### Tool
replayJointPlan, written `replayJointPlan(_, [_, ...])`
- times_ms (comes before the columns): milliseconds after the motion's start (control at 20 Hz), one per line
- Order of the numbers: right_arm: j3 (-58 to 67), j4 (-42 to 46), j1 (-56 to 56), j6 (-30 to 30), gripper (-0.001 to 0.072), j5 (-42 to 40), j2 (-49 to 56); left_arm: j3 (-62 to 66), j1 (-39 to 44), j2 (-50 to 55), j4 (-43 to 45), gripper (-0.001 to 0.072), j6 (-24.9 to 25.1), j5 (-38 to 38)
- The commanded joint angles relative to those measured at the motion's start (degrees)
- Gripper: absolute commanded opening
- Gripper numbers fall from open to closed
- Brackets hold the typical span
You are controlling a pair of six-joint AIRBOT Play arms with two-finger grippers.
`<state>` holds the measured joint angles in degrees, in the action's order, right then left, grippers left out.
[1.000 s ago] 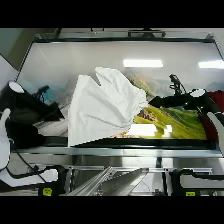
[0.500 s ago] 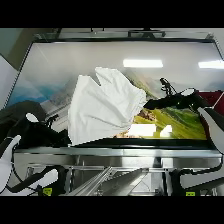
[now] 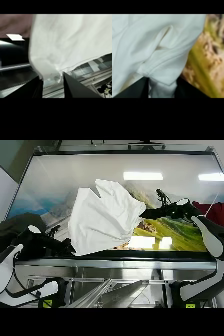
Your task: Fold the shirts.
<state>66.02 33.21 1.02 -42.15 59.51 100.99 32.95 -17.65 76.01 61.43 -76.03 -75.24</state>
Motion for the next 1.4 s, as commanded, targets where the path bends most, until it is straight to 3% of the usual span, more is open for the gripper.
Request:
replayJointPlan(0, [0.28, -1.55, -0.04, -0.07, 0.0183, 1.01, 0.28, 4.2, 1.11, 4.26, -0.07, 0.0116, 1.42, 4.9])
replayJointPlan(50, [0.28, -1.55, -0.04, -0.04, 0.0117, 1.01, 0.28, 5.73, 2.19, 4.55, -0.04, 0.0008, 2.34, 4.98])
replayJointPlan(100, [0.28, -1.55, -0.04, -0.09, 0.0018, 1.11, 0.26, 7.19, 3.34, 4.5, -0.07, 0.0018, 2.32, 5.22])
replayJointPlan(300, [0.44, -1.75, 1.03, -0.09, 0.0022, 7.19, -1.97, 16.11, 7.41, 4.31, -0.66, 0.0019, 2.38, 1.51])
replayJointPlan(450, [2.12, -6.14, 5.49, -2.01, 0.0022, 19.63, -9.42, 26.36, 8.04, -0.11, -11.98, 0.0019, 5.75, -4.48])
replayJointPlan(550, [4.13, -15.02, 10.36, -3.21, 0.0022, 28.09, -17.03, 34.73, 6.54, -5.79, -23.82, 0.0019, 8.11, -6.78])
replayJointPlan(650, [6.91, -30.27, 16.44, -3.78, 0.0023, 34.27, -26.75, 44.61, 3.04, -12.17, -36.44, 0.002, 10.08, -6.73])
replayJointPlan(750, [9.79, -44.02, 22.12, -3.76, 0.0023, 34.84, -36.44, 55.45, -2.03, -18.21, -47.98, 0.002, 12.61, -4.98])
replayJointPlan(850, [13.2, -50.49, 27.41, -3.74, 0.0023, 32.11, -45.44, 66.12, -8.31, -23.32, -54.01, 0.0021, 14.43, -2.21])
replayJointPlan(1000, [19.04, -50.16, 35.93, -3.15, 0.0023, 21.29, -56.74, 81.18, -21.4, -28.5, -51.19, 0.0022, 14.49, 2.23])
replayJointPlan(1150, [23.96, -46.8, 41.62, -2.84, 0.0023, 13.46, -61.35, 85.64, -30.91, -28.98, -48.0, 0.0023, 11.5, 2.8])
replayJointPlan(1250, [24.52, -38.42, 41.59, -2.86, 0.0023, 10.73, -61.7, 81.22, -30.01, -28.24, -48.02, 0.0023, 11.5, 2.19])
replayJointPlan(1350, [23.93, -30.34, 39.17, -3.72, 0.0023, 11.45, -59.08, 75.08, -24.13, -25.27, -47.74, 0.0024, 12.94, -0.35])
